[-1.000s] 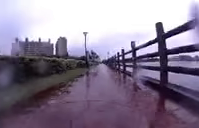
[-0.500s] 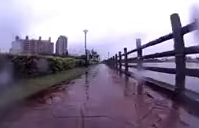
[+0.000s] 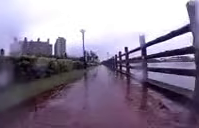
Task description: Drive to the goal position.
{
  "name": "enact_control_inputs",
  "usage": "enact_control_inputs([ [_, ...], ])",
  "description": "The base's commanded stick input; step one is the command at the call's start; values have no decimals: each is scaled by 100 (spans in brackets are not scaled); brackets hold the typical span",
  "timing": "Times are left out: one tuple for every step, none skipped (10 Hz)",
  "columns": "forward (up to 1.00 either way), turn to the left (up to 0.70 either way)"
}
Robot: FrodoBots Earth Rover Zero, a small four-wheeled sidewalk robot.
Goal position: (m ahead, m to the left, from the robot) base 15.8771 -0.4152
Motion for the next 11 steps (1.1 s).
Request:
enact_control_inputs([
  [100,0],
  [100,0],
  [100,0],
  [100,0],
  [100,0],
  [100,0],
  [100,0],
  [100,0],
  [100,0],
  [100,0],
  [100,0],
])
